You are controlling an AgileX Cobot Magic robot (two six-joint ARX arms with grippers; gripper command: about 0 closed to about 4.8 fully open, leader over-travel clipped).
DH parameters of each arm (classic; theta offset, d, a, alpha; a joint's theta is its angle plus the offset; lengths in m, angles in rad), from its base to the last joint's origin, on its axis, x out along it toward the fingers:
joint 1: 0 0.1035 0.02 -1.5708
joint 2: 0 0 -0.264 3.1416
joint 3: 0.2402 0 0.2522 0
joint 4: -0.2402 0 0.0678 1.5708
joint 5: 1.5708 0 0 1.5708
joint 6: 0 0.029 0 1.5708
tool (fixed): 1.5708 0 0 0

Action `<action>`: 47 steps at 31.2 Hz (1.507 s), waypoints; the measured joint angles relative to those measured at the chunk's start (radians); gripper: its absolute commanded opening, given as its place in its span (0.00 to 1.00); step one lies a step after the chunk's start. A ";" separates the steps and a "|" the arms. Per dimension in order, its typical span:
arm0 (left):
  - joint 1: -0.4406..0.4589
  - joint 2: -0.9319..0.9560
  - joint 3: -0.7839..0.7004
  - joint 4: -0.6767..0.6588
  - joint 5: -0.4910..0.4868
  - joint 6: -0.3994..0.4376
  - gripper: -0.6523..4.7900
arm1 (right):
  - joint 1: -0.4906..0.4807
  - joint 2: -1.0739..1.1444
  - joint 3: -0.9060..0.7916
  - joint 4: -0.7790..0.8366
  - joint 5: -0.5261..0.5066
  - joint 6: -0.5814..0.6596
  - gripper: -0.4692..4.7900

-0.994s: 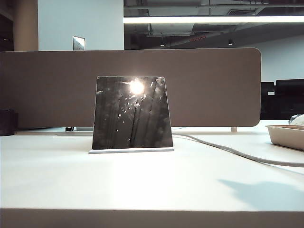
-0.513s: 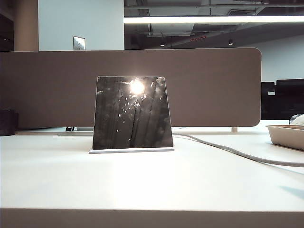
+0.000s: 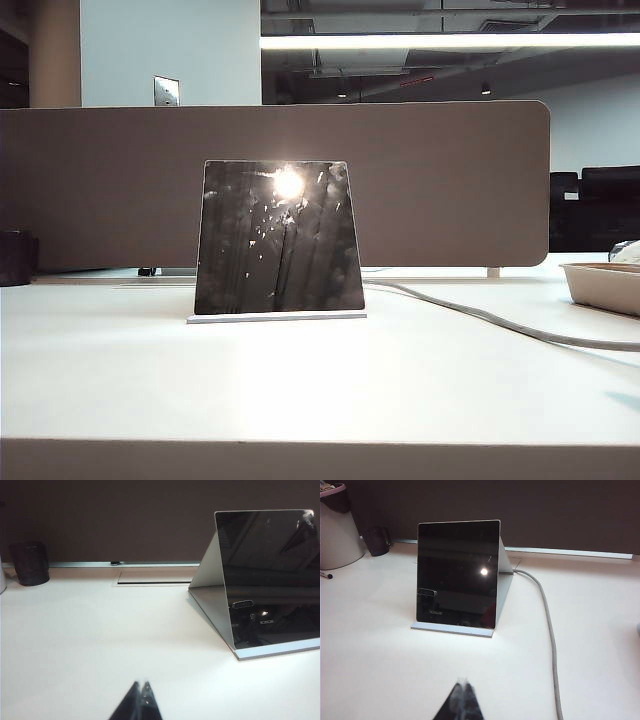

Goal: Push the base of the mirror on the table to move it forward for a short distance.

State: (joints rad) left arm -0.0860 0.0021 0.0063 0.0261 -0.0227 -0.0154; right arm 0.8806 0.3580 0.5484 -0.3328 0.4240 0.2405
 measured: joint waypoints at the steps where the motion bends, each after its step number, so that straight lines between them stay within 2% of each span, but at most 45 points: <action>1: 0.000 0.000 0.000 0.000 0.000 0.000 0.12 | 0.000 0.000 0.000 0.000 0.000 0.000 0.08; 4: 0.000 0.000 0.000 0.000 0.000 0.000 0.12 | 0.000 0.000 0.000 0.000 0.000 0.000 0.08; 8: 0.000 0.000 0.000 0.000 0.000 0.000 0.12 | -0.001 0.000 0.000 0.000 0.001 -0.105 0.08; 12: 0.000 0.000 0.000 0.000 0.000 0.000 0.12 | -0.013 -0.005 -0.012 0.011 -0.003 -0.131 0.08; 16: 0.000 0.000 0.000 0.000 0.000 0.000 0.12 | -0.169 -0.024 -0.071 0.067 -0.042 -0.122 0.08; 20: 0.000 0.000 0.000 0.000 -0.001 0.000 0.12 | -0.470 -0.052 -0.244 0.224 -0.301 -0.047 0.08; 24: 0.000 0.000 0.000 0.000 0.000 0.000 0.12 | -0.607 -0.097 -0.396 0.422 -0.525 -0.031 0.08; 27: 0.000 0.000 0.000 0.000 -0.001 0.000 0.12 | -0.659 -0.138 -0.474 0.559 -0.546 -0.043 0.08; 30: 0.000 0.000 0.000 0.000 -0.001 0.000 0.12 | -0.691 -0.196 -0.537 0.604 -0.538 -0.058 0.08; 41: 0.000 0.000 0.000 0.000 -0.001 0.000 0.12 | -0.835 -0.312 -0.543 0.486 -0.511 -0.170 0.08; 47: 0.000 0.000 0.000 -0.001 0.000 0.000 0.12 | -0.908 -0.353 -0.543 0.411 -0.510 -0.182 0.08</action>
State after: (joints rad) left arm -0.0860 0.0021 0.0063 0.0254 -0.0231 -0.0154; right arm -0.0273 0.0048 0.0055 0.0780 -0.0864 0.0582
